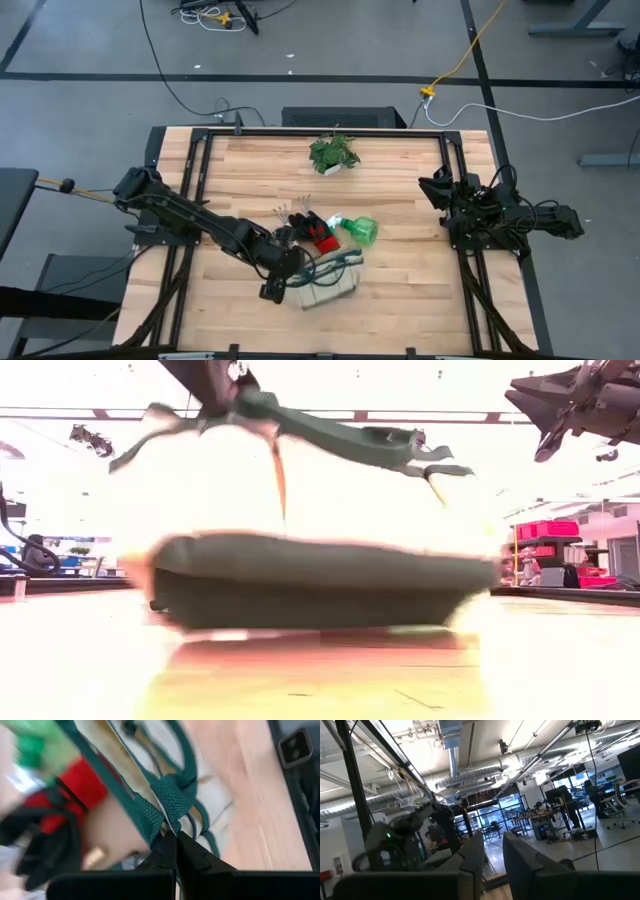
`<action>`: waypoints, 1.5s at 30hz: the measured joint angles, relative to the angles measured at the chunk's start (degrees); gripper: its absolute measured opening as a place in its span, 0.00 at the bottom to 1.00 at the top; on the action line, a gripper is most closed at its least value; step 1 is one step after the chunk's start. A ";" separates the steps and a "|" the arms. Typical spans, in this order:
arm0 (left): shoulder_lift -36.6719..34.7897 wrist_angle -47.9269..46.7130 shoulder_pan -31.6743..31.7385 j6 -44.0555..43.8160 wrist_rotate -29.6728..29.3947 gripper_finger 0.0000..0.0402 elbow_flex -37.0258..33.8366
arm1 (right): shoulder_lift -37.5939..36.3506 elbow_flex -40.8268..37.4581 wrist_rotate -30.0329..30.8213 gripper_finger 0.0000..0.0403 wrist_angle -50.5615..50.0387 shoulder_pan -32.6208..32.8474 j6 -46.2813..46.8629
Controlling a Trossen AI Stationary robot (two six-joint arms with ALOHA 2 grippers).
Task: Pick & Place Garden tools in Gardening bag
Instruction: Prepare the gray gardening bag
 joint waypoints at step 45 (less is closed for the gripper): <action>11.84 -5.70 -10.65 7.31 -8.65 0.01 9.02 | 0.17 0.00 2.31 0.19 -6.32 0.00 3.70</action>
